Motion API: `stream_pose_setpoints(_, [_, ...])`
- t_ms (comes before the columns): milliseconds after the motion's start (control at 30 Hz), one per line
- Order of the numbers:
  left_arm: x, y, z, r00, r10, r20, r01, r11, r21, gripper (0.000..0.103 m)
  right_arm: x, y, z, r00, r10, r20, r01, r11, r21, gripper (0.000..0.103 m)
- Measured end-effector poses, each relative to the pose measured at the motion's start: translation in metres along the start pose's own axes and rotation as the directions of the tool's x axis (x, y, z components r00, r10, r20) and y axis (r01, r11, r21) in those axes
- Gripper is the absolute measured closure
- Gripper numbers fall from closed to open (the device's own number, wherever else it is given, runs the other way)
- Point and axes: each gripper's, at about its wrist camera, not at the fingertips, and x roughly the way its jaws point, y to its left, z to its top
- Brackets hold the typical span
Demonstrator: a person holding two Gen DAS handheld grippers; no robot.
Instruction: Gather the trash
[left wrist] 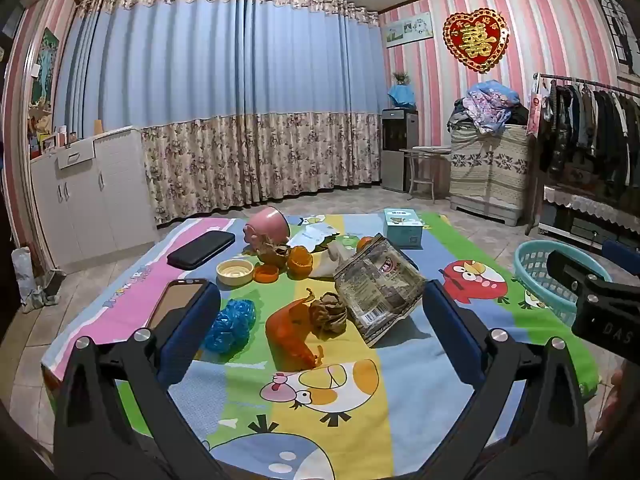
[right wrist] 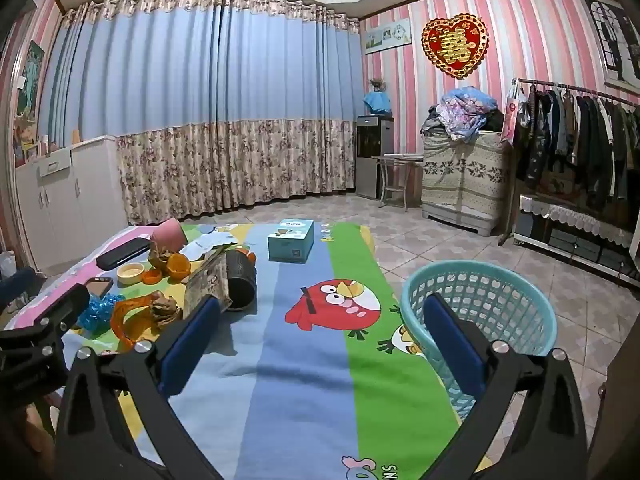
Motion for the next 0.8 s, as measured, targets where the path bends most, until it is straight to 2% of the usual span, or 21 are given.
stream_pose_setpoints(800, [0.0015, -0.0022, 0.0000, 1.000, -0.003, 0.009, 0.003, 1.000, 0.000, 0.005, -0.0019, -0.0002, 0.0010, 1.000, -0.006, 0.011, 0.006, 1.000, -0.002, 0.004])
